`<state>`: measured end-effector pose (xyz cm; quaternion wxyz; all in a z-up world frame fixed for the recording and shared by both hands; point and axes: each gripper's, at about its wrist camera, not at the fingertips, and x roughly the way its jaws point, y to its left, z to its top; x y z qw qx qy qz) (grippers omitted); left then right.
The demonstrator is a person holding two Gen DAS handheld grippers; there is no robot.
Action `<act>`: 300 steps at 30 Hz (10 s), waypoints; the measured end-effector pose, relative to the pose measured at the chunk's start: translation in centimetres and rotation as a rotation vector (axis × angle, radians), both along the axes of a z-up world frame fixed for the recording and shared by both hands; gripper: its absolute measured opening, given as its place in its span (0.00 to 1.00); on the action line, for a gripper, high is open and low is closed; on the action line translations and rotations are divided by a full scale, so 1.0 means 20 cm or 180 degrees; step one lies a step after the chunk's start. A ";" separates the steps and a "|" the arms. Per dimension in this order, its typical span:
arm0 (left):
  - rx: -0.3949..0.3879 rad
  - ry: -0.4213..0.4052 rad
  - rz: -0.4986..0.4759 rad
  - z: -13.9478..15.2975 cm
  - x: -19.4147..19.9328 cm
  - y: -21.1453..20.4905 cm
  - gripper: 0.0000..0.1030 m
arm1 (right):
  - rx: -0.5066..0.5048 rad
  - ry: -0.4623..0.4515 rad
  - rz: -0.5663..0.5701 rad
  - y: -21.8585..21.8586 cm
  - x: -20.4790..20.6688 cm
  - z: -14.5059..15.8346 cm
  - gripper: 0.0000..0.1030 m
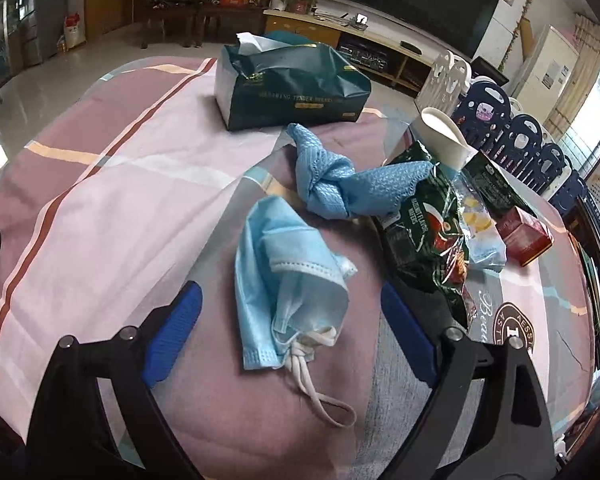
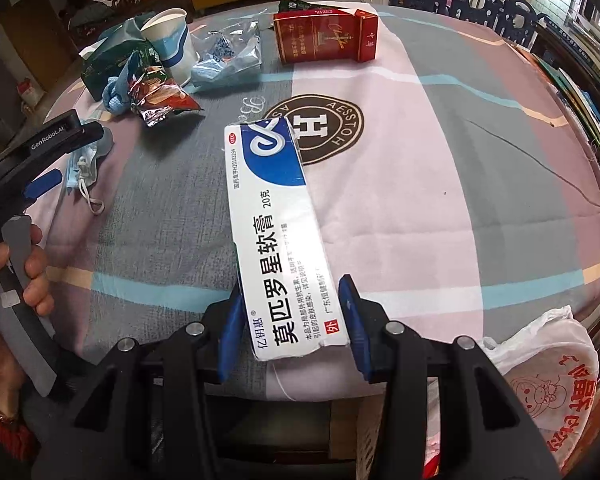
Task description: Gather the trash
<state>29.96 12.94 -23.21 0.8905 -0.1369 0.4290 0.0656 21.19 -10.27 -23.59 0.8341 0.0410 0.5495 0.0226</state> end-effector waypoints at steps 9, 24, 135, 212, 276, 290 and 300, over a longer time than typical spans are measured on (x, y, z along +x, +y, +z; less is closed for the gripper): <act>-0.0192 0.0025 -0.0090 -0.03 -0.01 0.01 0.20 | -0.0037 -0.0046 -0.0009 0.01 -0.02 0.03 0.44; -0.0966 -0.0830 -0.0117 0.42 -0.55 0.03 0.14 | 0.0075 -0.0697 -0.0056 -0.16 -0.26 0.46 0.44; -0.0907 0.0155 -0.0362 0.12 -0.44 0.04 0.43 | 0.0234 -0.0421 -0.0012 0.19 0.77 0.21 0.83; -0.1107 0.0339 -0.0331 0.05 -0.41 0.06 0.43 | -0.0210 -0.0295 -0.0391 0.35 1.09 0.05 0.67; -0.0105 -0.0305 -0.1532 0.49 -0.87 -0.81 0.39 | 0.0194 -0.0634 -0.0339 -0.55 -0.49 0.52 0.22; -0.0027 -0.0345 -0.1993 0.55 -1.02 -1.07 0.39 | -0.0044 0.0683 -0.0797 -0.88 -0.84 -0.05 0.42; -0.0327 0.0107 -0.2900 0.39 -1.12 -1.39 0.40 | 0.0158 -0.0742 -0.1849 -1.19 -0.99 0.39 0.83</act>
